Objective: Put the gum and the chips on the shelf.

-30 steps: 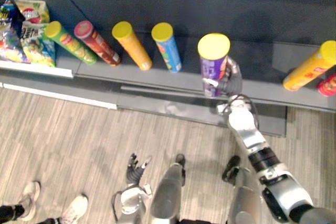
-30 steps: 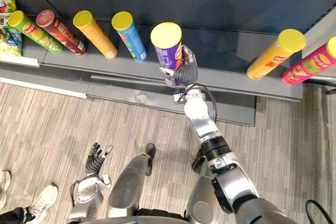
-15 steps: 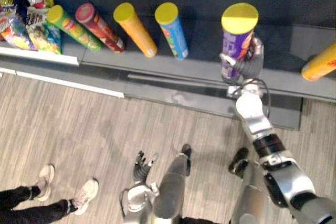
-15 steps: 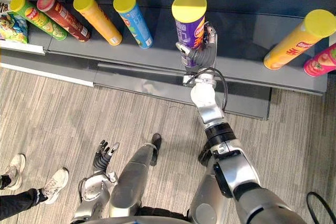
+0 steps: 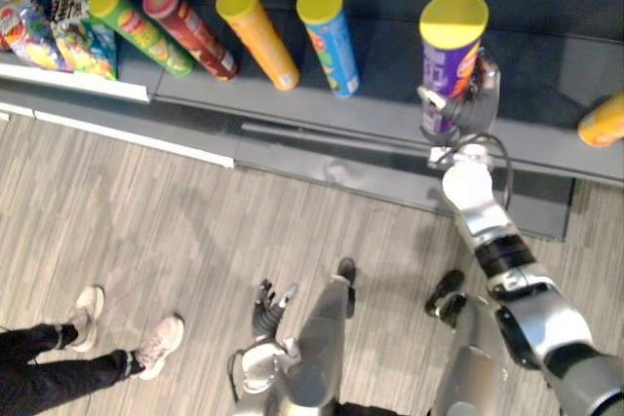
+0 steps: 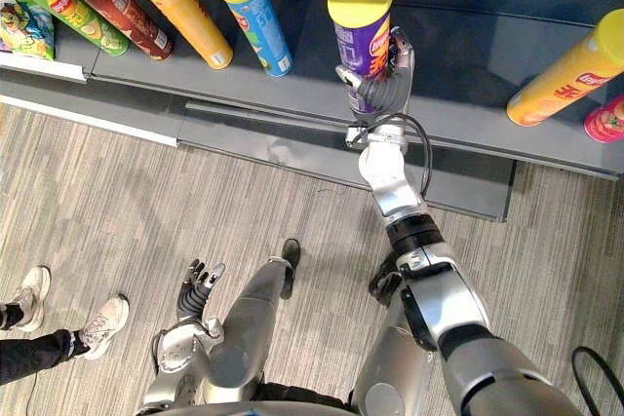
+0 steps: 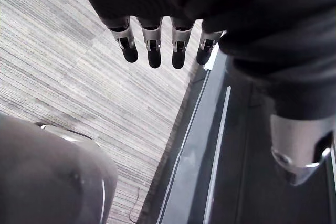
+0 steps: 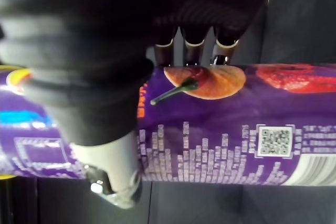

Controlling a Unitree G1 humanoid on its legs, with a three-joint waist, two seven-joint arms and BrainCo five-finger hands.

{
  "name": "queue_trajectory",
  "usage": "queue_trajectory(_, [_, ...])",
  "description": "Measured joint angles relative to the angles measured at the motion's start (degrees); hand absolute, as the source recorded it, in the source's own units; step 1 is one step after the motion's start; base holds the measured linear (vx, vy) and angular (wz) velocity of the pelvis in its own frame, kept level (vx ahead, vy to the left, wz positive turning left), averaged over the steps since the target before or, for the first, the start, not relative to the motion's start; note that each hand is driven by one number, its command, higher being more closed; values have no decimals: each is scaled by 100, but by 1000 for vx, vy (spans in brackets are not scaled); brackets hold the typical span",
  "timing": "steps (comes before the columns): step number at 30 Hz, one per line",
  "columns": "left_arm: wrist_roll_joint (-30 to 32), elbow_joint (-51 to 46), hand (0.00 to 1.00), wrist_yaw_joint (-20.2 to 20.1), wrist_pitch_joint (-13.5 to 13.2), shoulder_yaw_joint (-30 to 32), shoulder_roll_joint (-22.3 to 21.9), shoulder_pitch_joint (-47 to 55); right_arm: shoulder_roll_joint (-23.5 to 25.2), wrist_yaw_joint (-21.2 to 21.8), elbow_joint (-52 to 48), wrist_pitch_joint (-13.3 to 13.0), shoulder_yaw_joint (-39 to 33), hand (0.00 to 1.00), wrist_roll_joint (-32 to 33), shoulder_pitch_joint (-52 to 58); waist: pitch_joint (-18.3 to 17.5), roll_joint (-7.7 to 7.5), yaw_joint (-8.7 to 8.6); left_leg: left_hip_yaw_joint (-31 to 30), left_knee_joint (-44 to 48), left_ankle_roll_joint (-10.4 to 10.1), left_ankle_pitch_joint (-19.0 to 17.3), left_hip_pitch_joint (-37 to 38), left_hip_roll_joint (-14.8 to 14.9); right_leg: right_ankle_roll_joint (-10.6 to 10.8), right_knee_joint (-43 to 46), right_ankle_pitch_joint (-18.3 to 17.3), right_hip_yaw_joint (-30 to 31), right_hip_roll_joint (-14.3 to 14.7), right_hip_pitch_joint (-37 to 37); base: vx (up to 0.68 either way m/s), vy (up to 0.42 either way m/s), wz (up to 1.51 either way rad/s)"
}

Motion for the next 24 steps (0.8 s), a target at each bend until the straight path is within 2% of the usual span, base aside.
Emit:
queue_trajectory(3, [0, 35, 0, 4, 21, -50, -6, 7, -111, -3, 122, 0, 21, 100, 1, -82, -15, 94, 34, -3, 26, 17, 14, -82, 15, -16, 33, -8, -66, -34, -32, 4, 23, 11])
queue_trajectory(11, [0, 29, 0, 7, 35, -59, -5, 3, -291, -6, 674, -66, 220, 100, 8, -407, -11, 125, 84, -15, 207, 14, 12, -377, 33, -22, 128, -7, -88, -51, -244, 3, 46, 3])
queue_trajectory(20, [-2, -25, 0, 12, -3, -175, -4, -17, -374, -5, 684, -91, 279, 100, 8, -589, -35, 201, 197, -21, 299, 38, 18, -630, 76, -21, 147, -7, -144, -52, -415, 5, 39, 2])
queue_trajectory(24, [-3, 16, 0, 14, -1, -280, -5, -76, -505, -12, 846, -92, 347, 100, 2, -591, -39, 267, 319, -13, 285, 38, 28, -651, 72, -39, 148, 4, -155, -69, -435, 23, 34, 3])
